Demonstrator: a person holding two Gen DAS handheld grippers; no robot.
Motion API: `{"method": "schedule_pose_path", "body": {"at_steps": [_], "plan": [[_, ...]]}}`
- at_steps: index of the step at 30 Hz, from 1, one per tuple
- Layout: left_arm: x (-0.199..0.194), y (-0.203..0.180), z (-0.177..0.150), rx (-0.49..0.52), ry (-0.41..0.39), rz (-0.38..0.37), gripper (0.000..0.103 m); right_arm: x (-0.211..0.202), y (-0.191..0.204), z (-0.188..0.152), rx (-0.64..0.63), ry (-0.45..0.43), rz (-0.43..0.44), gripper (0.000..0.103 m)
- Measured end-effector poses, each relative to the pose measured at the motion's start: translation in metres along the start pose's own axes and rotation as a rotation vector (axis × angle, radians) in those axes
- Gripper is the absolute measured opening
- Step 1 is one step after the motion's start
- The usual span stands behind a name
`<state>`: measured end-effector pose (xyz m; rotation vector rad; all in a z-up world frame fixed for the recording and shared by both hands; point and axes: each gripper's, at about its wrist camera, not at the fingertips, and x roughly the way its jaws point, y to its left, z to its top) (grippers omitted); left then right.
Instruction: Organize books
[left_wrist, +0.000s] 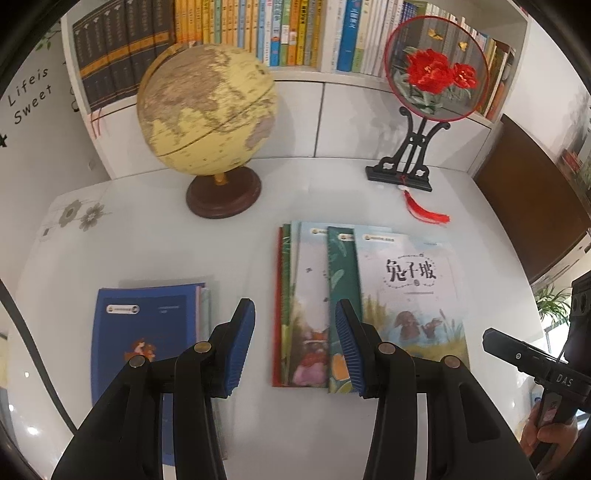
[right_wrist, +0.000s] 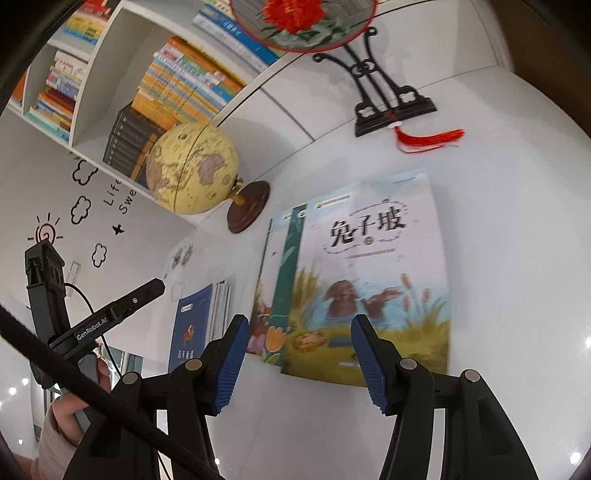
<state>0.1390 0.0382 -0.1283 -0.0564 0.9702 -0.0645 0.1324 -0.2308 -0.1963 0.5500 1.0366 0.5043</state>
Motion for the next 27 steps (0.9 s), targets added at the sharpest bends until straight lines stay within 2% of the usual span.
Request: {"method": "schedule_pose_path", "body": {"at_steps": [4,7,10,11,18,27], "plan": [[0.007,-0.017,0.001,0.008,0.008,-0.035,0.043,-0.007,-0.015,0.003,0.008,-0.004,0.002,0.056],[0.017,-0.029,0.002,0.012,0.046,-0.068,0.043,-0.010,-0.025,0.007,0.012,-0.003,0.001,0.057],[0.040,-0.038,0.000,-0.025,0.142,-0.202,0.043,-0.013,-0.036,0.008,0.023,-0.001,0.003,0.060],[0.046,-0.042,-0.001,-0.030,0.150,-0.220,0.043,-0.013,-0.040,0.009,0.028,0.001,0.000,0.063],[0.083,-0.066,-0.015,0.015,0.215,-0.254,0.043,-0.007,-0.072,0.011,0.083,0.018,-0.015,0.064],[0.122,-0.065,-0.023,-0.020,0.297,-0.297,0.043,0.024,-0.101,0.013,0.142,0.084,-0.037,0.064]]}}
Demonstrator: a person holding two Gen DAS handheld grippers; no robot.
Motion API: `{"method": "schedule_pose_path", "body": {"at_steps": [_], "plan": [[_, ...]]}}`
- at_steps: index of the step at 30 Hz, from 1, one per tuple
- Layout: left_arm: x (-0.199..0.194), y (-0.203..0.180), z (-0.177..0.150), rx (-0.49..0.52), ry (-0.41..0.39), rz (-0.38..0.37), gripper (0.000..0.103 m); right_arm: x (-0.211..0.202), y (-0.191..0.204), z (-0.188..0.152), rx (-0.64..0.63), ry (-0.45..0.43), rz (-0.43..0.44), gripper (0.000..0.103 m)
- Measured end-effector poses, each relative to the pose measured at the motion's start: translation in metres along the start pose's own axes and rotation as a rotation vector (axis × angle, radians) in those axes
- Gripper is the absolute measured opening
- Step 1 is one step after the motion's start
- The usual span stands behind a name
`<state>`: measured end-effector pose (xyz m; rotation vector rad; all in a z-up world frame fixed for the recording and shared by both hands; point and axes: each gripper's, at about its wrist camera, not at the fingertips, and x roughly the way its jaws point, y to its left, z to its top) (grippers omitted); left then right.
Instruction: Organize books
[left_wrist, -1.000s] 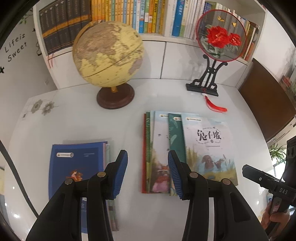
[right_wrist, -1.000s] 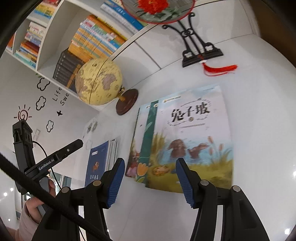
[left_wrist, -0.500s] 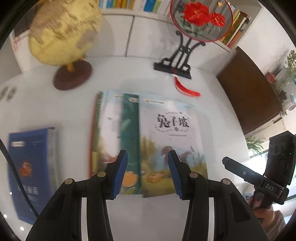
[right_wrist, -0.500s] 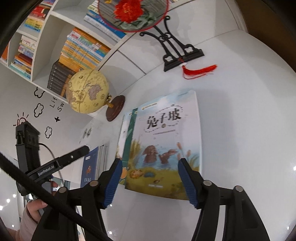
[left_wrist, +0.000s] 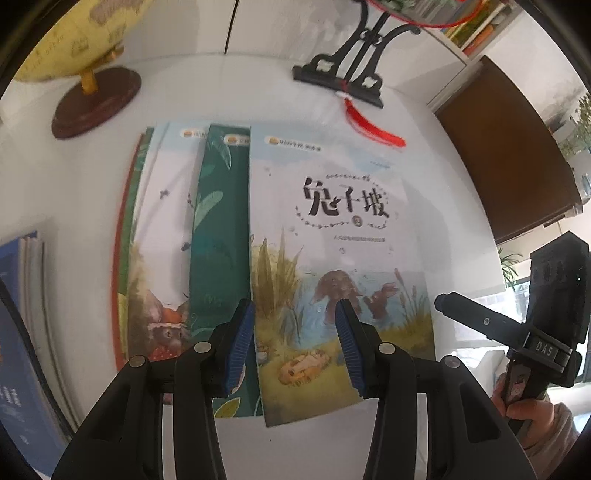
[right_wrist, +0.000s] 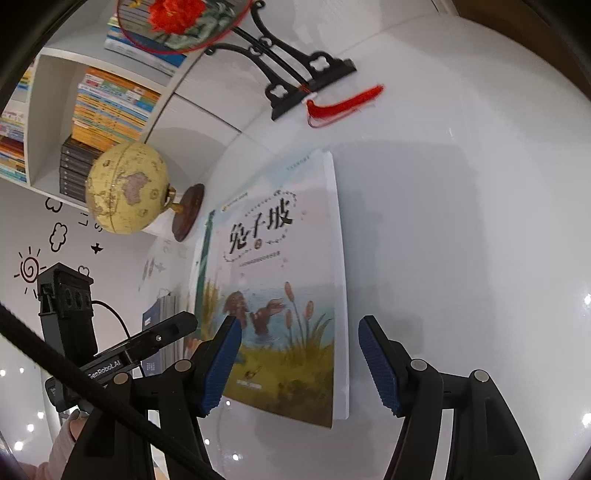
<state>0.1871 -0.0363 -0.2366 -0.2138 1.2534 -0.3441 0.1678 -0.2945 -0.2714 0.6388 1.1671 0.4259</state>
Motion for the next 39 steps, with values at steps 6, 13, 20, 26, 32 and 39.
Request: {"method": "schedule_pose_path", "body": {"at_steps": [6,13,20,26,32,39], "plan": [[0.004,0.011,0.000,-0.039,-0.014,-0.050,0.042,0.012,-0.008,0.000,0.028,0.029,0.003,0.064],[0.003,0.017,0.001,-0.057,-0.050,-0.106,0.046,0.023,-0.004,-0.002,0.022,0.053,0.029,0.065],[0.009,-0.003,0.009,-0.013,-0.021,-0.039,0.063,0.029,0.004,-0.002,0.004,0.081,0.030,0.074],[-0.015,-0.001,0.009,-0.050,-0.105,-0.134,0.057,0.006,0.015,0.000,-0.054,0.041,0.064,0.063],[-0.026,-0.011,0.005,-0.024,-0.163,-0.166,0.042,-0.017,0.015,0.004,-0.067,0.002,0.185,0.038],[-0.028,-0.003,0.004,-0.071,-0.155,-0.263,0.024,-0.011,0.013,0.005,-0.064,0.006,0.113,0.020]]}}
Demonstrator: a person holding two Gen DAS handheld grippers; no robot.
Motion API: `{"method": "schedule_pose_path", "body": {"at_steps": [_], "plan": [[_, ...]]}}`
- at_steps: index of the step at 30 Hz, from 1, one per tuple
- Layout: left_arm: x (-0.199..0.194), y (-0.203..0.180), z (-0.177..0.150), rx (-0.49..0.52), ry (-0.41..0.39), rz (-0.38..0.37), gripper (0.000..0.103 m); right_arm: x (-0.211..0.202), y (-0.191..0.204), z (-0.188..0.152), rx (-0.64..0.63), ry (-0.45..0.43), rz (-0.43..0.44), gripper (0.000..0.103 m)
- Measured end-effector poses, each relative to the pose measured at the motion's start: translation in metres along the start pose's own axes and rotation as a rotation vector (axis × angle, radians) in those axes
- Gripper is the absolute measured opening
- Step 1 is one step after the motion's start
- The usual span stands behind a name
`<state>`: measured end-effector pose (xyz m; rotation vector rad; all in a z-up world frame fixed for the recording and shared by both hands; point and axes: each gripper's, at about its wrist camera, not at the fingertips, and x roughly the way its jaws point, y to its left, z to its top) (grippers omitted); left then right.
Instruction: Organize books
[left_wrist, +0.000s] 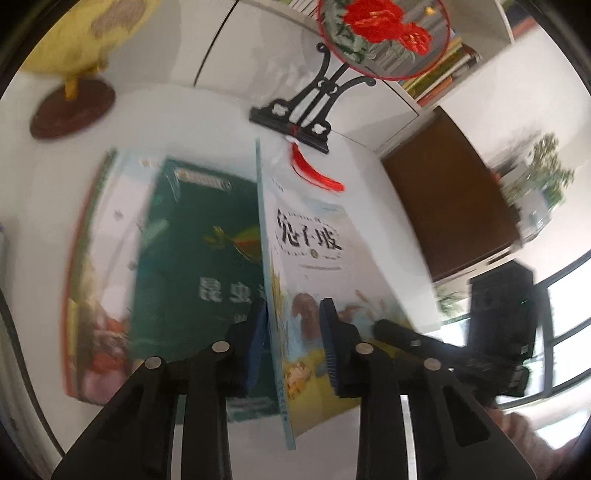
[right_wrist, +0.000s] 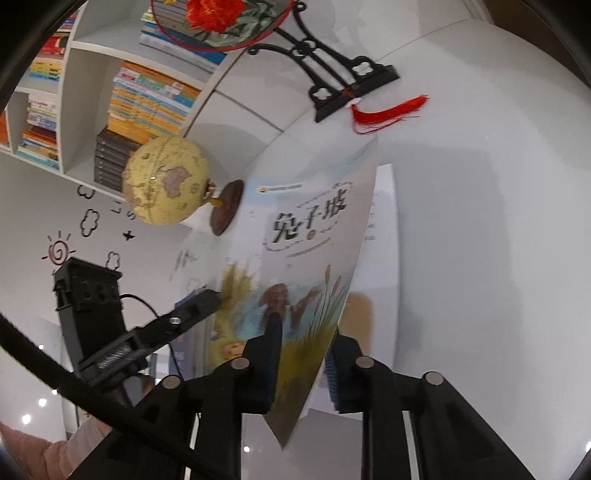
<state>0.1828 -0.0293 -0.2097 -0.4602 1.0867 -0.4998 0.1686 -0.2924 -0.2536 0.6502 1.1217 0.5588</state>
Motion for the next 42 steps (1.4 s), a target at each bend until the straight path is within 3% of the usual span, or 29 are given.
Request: {"method": "schedule_pose_path", "body": {"at_steps": [4,5,6,14,27,42], "plan": [[0.014,-0.007,-0.005,0.050,0.026,0.092,0.023,0.005,-0.004,-0.002,-0.022,0.025,-0.062,0.020],[0.015,-0.009,-0.005,0.068,0.027,0.115,0.014,0.005,-0.005,-0.003,-0.020,0.025,-0.070,0.020],[0.014,-0.013,-0.006,0.096,0.017,0.146,0.011,0.005,-0.005,-0.003,-0.018,0.029,-0.075,0.020],[-0.003,-0.017,-0.006,0.186,0.004,0.262,0.010,0.004,0.022,-0.006,-0.130,0.028,-0.060,0.020],[-0.075,0.018,-0.013,0.137,-0.089,0.301,0.010,0.032,0.092,-0.022,-0.262,0.056,-0.025,0.020],[-0.179,0.095,-0.039,0.046,-0.181,0.376,0.010,0.102,0.202,-0.061,-0.419,0.112,0.017,0.020]]}}
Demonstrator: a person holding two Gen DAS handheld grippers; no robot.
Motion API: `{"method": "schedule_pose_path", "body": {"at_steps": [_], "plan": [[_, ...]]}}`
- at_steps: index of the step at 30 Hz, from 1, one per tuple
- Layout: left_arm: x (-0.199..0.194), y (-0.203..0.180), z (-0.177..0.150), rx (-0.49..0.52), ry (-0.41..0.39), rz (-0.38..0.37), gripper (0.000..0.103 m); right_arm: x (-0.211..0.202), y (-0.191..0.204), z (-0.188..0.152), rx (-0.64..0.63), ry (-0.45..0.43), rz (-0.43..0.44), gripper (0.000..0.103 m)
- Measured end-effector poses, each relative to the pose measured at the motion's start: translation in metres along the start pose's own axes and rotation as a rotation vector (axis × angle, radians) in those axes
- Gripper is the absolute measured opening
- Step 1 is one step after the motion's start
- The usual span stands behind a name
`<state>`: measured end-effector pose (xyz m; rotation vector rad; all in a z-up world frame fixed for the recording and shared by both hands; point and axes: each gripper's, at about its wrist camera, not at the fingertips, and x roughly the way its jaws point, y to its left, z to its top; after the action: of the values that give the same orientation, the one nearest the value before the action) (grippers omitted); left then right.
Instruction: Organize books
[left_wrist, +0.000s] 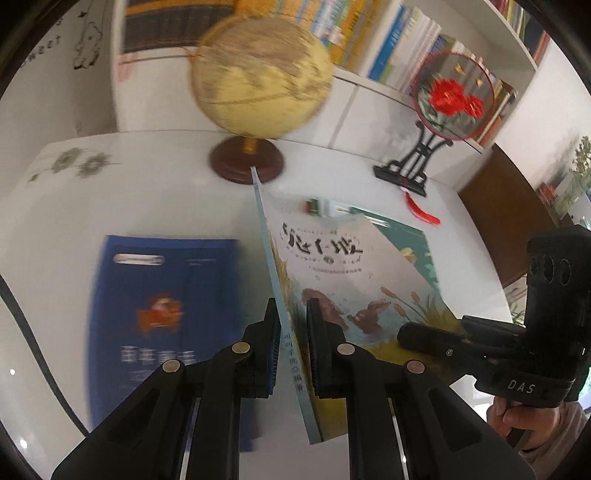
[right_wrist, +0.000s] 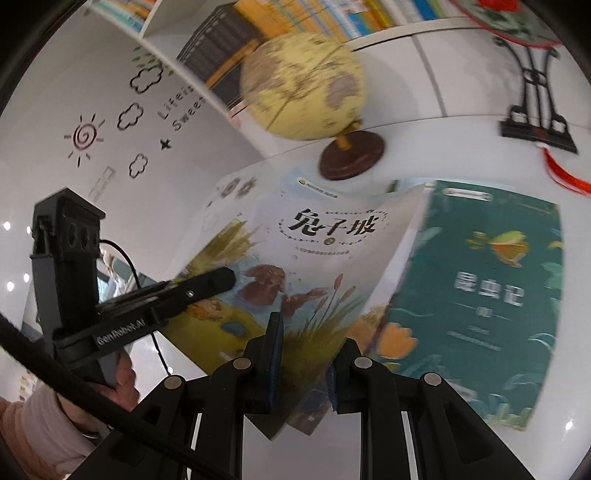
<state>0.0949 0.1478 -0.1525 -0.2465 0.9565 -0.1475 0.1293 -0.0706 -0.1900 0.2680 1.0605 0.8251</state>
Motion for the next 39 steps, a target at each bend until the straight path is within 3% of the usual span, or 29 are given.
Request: {"method": "schedule_pose_path", "body": {"at_steps": [8,13,22,39], "plan": [[-0.028,0.076,-0.026,-0.095,-0.010,0.064,0.010,0.058,0.077,-0.003,-0.152,0.061,0.029,0.020],[-0.029,0.110,-0.050,-0.121,0.013,0.100,0.010,0.089,0.103,-0.006,-0.191,0.093,0.029,0.020],[-0.011,0.142,-0.071,-0.161,0.066,0.107,0.011,0.130,0.094,-0.017,-0.166,0.170,-0.043,0.020],[0.000,0.154,-0.073,-0.192,0.102,0.109,0.015,0.133,0.086,-0.022,-0.118,0.228,-0.018,0.020]]}}
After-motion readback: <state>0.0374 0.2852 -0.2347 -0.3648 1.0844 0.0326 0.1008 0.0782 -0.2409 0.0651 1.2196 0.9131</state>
